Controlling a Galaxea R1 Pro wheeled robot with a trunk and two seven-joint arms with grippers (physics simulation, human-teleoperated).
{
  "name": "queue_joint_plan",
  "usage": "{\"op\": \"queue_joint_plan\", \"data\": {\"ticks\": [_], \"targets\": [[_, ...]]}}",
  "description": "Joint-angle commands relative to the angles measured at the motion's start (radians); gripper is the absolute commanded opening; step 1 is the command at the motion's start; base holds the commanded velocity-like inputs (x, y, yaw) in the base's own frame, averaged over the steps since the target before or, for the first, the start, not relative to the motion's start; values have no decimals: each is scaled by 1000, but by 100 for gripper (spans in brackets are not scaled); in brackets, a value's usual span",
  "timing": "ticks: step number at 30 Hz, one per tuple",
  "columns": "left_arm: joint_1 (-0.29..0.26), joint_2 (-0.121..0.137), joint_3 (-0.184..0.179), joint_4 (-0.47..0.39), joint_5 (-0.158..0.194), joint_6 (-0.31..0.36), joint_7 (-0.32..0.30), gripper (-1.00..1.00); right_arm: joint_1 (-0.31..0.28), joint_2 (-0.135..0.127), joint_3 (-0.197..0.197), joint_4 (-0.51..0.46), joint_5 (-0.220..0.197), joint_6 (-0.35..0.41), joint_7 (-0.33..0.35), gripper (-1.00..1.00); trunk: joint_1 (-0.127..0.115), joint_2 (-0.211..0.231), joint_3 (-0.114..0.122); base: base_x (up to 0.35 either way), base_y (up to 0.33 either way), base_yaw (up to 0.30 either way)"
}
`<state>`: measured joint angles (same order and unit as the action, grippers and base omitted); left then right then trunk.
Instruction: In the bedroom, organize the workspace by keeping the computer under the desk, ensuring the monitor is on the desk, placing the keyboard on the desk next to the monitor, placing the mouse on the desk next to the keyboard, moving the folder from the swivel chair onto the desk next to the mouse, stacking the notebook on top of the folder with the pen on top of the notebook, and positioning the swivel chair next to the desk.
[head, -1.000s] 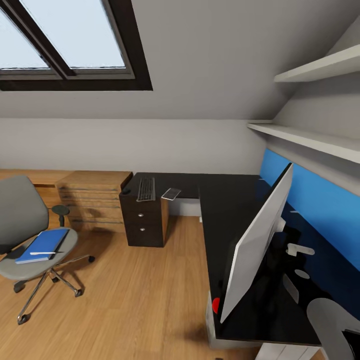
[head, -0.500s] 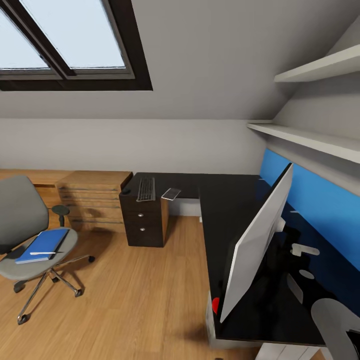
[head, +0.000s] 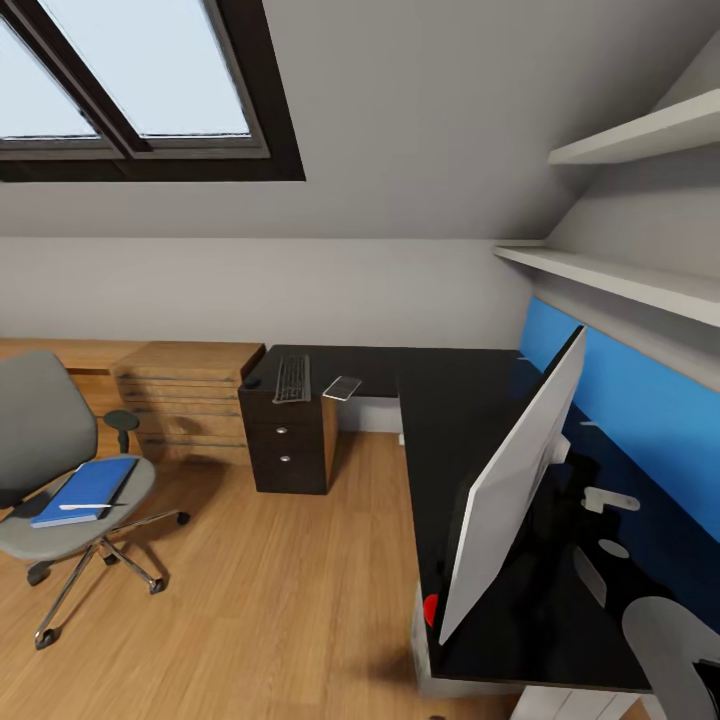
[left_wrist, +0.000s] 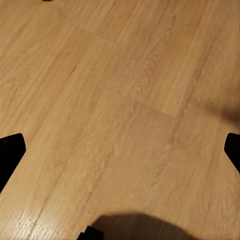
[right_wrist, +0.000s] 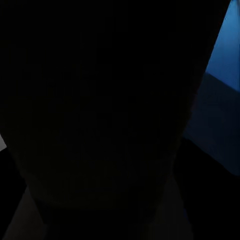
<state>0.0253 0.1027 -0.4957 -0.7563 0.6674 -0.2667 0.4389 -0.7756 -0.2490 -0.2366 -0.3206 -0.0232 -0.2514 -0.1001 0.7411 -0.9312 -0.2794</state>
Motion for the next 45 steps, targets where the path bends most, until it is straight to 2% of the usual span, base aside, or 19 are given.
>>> {"op": "queue_joint_plan", "data": {"ticks": [1, 26, 38, 45], "targets": [[-1, 2, -7, -1, 11, -6, 6, 100, -1, 2, 4, 2, -3, -3, 3, -100, 0, -1, -1, 0, -148, 0], [-1, 3, -4, -1, 12, -6, 7, 100, -1, 5, 5, 3, -1, -5, 4, -100, 0, -1, -1, -42, -286, 0], [-1, 3, -3, -1, 11, -10, 7, 100, -1, 5, 5, 3, -1, -5, 5, -100, 0, -1, -1, 196, -252, 0], [-1, 3, -3, -1, 11, -9, 7, 100, -1, 6, 5, 3, 0, -5, 5, -100, 0, -1, -1, 171, -110, 0]]}}
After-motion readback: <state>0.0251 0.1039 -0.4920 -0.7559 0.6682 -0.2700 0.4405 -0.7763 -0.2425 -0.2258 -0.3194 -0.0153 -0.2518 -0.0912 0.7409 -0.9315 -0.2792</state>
